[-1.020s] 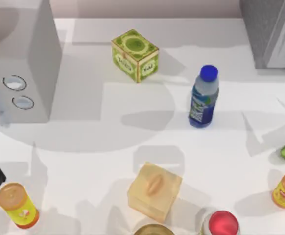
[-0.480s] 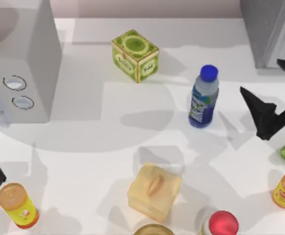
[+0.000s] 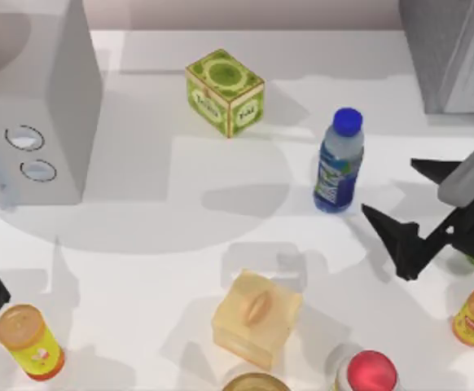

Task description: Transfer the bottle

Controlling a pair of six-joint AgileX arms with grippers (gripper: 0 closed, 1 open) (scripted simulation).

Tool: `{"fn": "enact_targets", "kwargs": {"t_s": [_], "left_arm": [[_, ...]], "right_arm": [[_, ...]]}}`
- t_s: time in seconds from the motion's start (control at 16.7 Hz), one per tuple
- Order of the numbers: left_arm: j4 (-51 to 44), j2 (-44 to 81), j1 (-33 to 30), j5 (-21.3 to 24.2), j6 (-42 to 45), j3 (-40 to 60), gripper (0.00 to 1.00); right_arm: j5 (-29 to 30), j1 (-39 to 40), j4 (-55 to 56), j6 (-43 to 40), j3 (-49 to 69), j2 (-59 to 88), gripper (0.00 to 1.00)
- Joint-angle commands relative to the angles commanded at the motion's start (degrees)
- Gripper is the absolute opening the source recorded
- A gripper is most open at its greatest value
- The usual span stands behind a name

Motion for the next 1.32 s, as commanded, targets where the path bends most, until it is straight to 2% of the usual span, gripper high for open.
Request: {"fn": "enact_targets", "kwargs": {"t_s": [0.3,0.54,0.96,1.32], "left_arm": [[0.00,0.00,0.00,0.00,0.00,0.00,1.00],[0.00,0.00,0.00,0.00,0.00,0.00,1.00],[0.00,0.00,0.00,0.00,0.00,0.00,1.00],[0.00,0.00,0.00,0.00,0.00,0.00,1.00]], "right_arm": [[0.16,-0.23,-0.27,0.05,0.13,-0.22,1.00],[2.99,2.92,-4.63,0.96,4.89,-0.57,1.00],[8.85,8.95,-5.97,2.26,18.43,11.63,1.00],[9.47,9.51,-4.82,2.50,20.52,14.59,1.00]]}}
